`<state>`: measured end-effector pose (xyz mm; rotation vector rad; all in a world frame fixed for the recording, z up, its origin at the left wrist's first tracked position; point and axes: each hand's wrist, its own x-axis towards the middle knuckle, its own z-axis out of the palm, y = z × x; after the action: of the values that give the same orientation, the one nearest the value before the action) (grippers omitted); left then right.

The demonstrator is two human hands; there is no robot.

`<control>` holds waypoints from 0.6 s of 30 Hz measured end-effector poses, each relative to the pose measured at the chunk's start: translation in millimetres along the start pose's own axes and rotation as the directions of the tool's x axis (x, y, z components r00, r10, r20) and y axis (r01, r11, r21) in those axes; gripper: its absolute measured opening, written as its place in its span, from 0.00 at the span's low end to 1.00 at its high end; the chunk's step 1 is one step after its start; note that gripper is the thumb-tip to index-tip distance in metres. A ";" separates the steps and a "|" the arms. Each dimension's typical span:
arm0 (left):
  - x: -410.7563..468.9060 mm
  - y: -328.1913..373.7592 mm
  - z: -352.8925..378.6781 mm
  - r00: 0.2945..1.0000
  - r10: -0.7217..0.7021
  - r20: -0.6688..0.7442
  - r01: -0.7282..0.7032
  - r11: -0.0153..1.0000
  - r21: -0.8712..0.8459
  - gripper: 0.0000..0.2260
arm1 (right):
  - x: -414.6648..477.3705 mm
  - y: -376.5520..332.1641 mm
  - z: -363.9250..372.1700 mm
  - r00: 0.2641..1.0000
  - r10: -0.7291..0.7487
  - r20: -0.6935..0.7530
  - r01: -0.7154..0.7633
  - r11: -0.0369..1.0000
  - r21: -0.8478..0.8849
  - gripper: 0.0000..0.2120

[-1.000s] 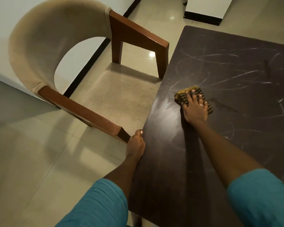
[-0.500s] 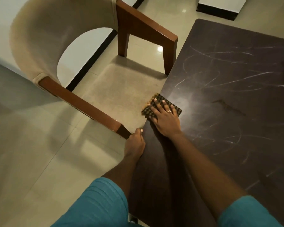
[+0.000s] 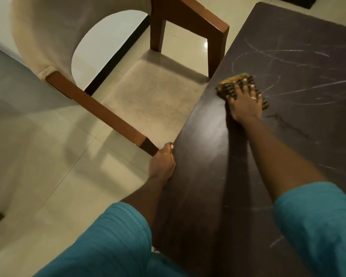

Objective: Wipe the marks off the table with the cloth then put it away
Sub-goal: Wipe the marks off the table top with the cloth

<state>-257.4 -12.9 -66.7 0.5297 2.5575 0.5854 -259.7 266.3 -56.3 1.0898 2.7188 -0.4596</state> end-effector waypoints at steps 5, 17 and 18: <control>-2.0 2.0 1.4 1.000 0.005 -0.018 -0.005 0.999 0.040 0.15 | 9.4 42.1 -8.9 0.963 0.257 -0.079 -0.253 0.965 0.065 0.27; -0.1 -2.6 3.1 1.000 -0.012 -0.016 0.014 0.995 0.096 0.14 | -17.6 -84.7 32.3 0.995 -0.083 -0.059 0.087 0.993 0.074 0.26; 0.2 -4.0 3.7 1.000 -0.018 -0.022 0.020 0.995 0.097 0.14 | -30.9 -94.7 40.1 0.989 -0.136 -0.053 0.139 0.989 0.058 0.26</control>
<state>-256.8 -14.9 -71.7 0.5340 2.6185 0.4645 -301.5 167.8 -64.8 0.9433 2.8529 -0.5484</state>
